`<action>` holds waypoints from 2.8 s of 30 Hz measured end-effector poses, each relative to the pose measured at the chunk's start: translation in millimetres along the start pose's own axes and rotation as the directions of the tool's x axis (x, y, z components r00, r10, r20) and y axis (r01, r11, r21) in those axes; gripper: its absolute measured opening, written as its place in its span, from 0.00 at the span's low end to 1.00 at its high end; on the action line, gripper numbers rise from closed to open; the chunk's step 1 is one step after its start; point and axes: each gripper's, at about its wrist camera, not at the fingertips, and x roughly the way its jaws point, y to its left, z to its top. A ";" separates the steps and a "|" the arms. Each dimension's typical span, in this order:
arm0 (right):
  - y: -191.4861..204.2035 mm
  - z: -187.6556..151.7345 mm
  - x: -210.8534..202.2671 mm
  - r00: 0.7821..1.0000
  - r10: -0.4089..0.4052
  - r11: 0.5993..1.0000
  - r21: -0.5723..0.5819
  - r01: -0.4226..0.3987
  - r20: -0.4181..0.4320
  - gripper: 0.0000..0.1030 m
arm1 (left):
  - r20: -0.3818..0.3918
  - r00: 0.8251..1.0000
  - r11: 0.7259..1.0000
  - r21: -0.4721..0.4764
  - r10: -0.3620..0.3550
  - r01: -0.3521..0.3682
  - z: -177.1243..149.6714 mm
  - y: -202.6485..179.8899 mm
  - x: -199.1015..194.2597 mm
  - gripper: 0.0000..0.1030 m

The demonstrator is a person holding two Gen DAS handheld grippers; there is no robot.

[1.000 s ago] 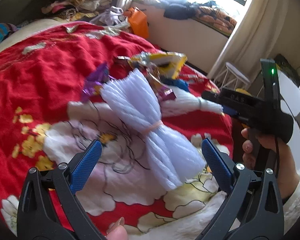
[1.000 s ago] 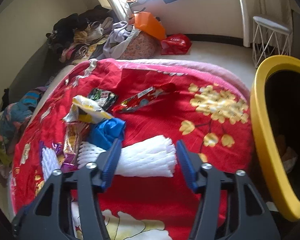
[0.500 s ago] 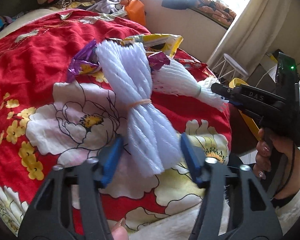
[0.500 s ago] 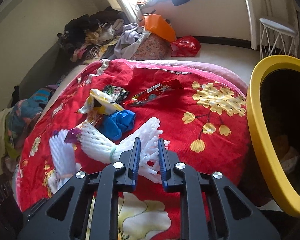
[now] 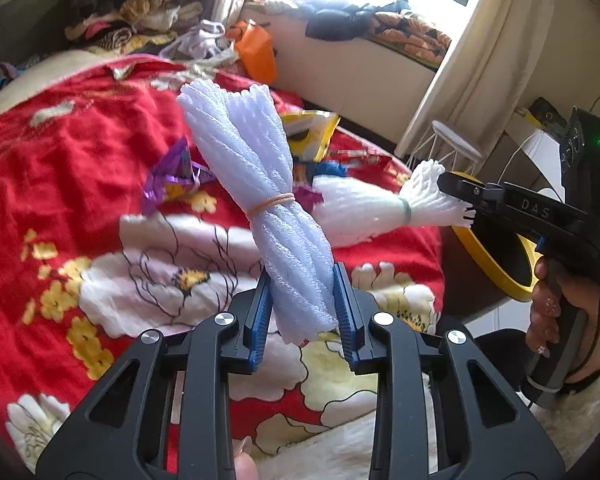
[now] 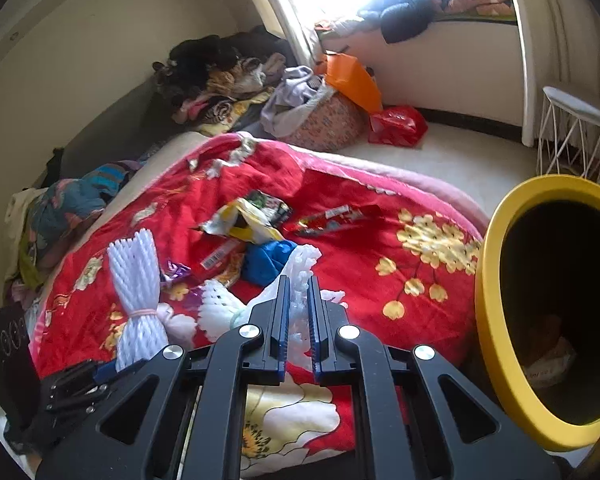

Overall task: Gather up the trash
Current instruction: 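Carry both held foam sleeves over the trash bin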

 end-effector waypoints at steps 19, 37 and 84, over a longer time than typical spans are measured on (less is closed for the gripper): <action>-1.4 8.9 -29.1 0.959 -0.255 0.962 -0.072 0.264 0.121 0.08 | 0.040 0.999 0.999 0.049 -0.003 0.001 8.7 -15.3 -11.2 0.23; -31.1 10.6 -59.3 0.902 -0.351 0.934 0.033 0.355 0.250 0.08 | 0.078 0.994 0.990 0.131 -0.071 0.060 45.7 -75.2 13.9 0.23; -164.4 -10.2 -176.0 0.713 -0.600 0.787 0.429 0.444 0.363 0.08 | 0.053 0.967 0.923 0.316 -0.250 0.222 55.9 -206.7 31.1 0.23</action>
